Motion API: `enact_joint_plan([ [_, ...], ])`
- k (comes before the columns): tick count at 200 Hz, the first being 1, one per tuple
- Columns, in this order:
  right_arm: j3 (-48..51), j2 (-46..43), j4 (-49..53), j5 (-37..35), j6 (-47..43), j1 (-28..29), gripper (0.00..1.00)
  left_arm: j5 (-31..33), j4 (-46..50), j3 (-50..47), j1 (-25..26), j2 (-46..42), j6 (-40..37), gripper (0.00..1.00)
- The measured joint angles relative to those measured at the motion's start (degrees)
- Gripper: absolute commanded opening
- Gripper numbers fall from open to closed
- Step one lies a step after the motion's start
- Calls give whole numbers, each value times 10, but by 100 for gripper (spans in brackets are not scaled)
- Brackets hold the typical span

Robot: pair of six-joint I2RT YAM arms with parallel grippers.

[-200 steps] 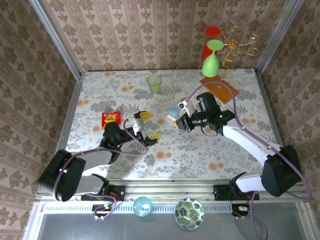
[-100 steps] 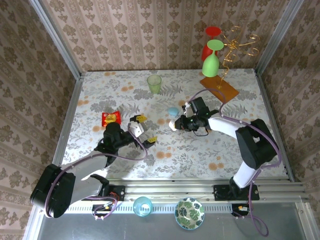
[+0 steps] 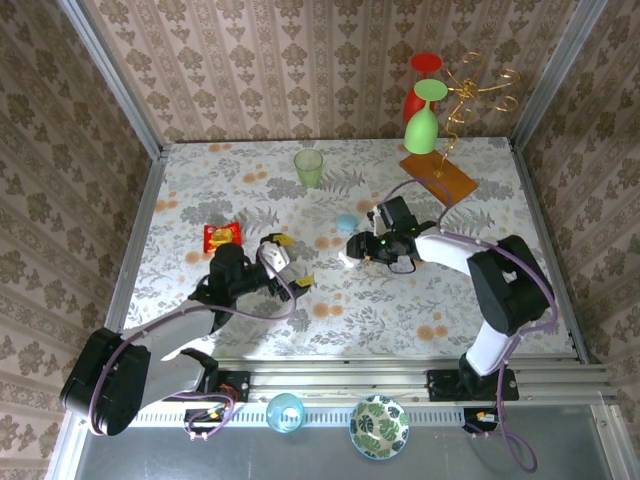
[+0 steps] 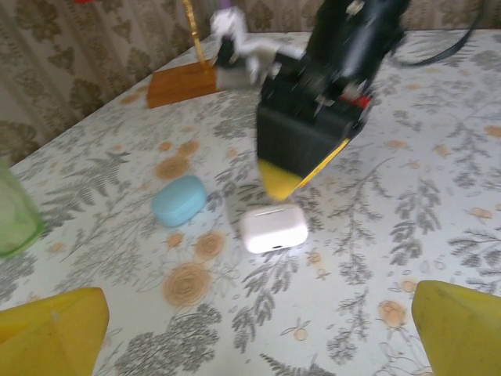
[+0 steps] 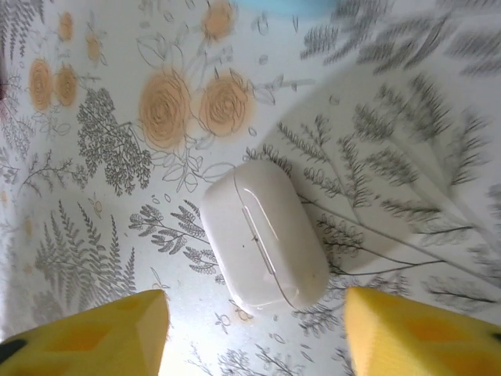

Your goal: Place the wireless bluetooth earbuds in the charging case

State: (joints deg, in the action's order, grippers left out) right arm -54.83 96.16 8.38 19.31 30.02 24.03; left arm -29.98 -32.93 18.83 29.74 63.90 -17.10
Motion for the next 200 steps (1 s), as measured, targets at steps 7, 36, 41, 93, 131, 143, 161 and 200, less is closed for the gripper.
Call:
enact_joint_plan([
  [7, 0, -19, 3, -17, -10, -2, 73, 16, 0, 1, -3, 0, 4, 100],
  [36, 10, -118, 1, -117, -59, -6, 90, 117, 3, 2, -22, -18, 19, 100],
  [41, 16, -136, -3, -137, -73, -7, 93, 138, 2, 1, -25, -24, 21, 100],
  [93, 134, -222, -149, -324, -187, -56, 100, 317, -10, -20, -108, -63, 43, 100],
  [131, 202, -200, -236, -359, -241, -121, 100, 350, -50, -38, -181, -7, 68, 100],
  [143, 208, -198, -257, -358, -255, -131, 100, 347, -81, -45, -205, 33, 81, 100],
  [161, 208, -197, -284, -358, -268, -145, 100, 342, -107, -45, -228, 88, 91, 100],
  [200, 235, -169, -371, -339, -281, -192, 100, 320, -157, -25, -257, 159, 98, 100],
])
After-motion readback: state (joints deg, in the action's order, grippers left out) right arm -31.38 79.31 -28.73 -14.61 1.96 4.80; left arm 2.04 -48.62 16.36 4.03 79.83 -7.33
